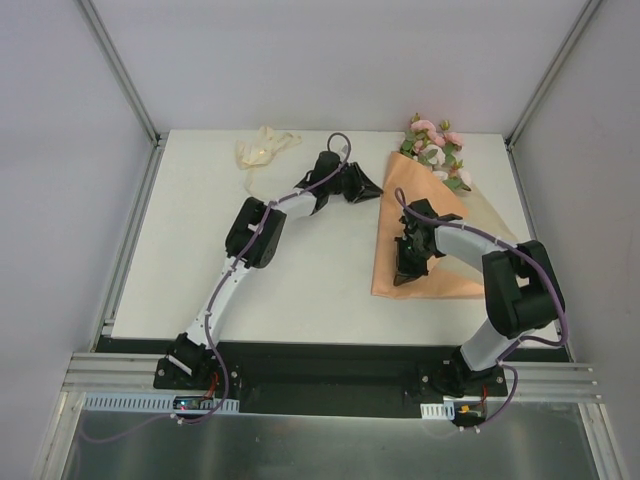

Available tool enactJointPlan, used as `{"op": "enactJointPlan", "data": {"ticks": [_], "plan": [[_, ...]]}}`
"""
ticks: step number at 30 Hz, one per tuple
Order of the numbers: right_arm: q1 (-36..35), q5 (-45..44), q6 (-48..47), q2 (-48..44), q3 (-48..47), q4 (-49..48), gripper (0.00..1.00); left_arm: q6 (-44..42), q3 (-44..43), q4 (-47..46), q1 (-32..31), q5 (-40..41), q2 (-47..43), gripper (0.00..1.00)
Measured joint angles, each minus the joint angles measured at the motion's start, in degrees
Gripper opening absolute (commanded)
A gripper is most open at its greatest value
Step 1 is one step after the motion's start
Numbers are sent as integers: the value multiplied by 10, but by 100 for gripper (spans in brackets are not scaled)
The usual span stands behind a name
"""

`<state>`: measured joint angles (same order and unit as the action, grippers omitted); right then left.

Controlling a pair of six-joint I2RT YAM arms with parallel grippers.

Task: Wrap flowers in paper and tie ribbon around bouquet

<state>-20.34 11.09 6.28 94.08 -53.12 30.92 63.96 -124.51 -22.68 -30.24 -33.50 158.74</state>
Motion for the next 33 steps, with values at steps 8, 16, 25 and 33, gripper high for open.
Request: {"op": "enactJointPlan", "data": {"ticks": [8,16,25,33], "plan": [[37,24,-13,-24,11,-7,1,-59,266,24,0,-62,-216,14],[49,59,-12,-32,11,-21,1,-100,441,-9,-106,-101,-352,2],[70,72,-12,-54,11,-21,1,-128,532,9,-181,-90,-352,0],[73,105,27,-33,-53,-25,1,-104,562,-32,-163,-65,-343,0]]}}
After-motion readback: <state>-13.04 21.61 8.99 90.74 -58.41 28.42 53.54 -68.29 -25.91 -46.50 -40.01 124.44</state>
